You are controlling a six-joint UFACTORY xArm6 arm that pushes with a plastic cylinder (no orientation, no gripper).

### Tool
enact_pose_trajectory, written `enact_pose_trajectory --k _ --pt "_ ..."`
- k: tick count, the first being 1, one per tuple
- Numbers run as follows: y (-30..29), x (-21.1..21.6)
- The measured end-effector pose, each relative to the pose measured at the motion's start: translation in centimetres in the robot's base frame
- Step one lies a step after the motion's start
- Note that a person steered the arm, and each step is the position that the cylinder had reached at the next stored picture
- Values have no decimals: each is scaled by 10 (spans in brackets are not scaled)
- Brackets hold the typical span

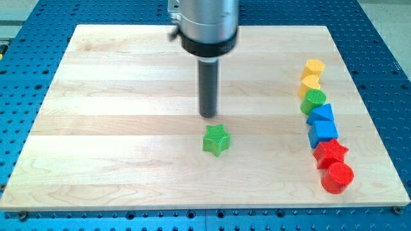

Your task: Slide the green star slightly to the bottom center

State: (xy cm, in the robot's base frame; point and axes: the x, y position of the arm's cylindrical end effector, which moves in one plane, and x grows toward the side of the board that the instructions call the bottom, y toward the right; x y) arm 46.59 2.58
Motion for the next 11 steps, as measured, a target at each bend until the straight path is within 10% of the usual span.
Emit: enact_pose_trajectory --k 2,6,7,9,11 --pt "-34 90" --pt "-22 80" --pt "-13 58" --pt "83 -116" --pt "225 -160"
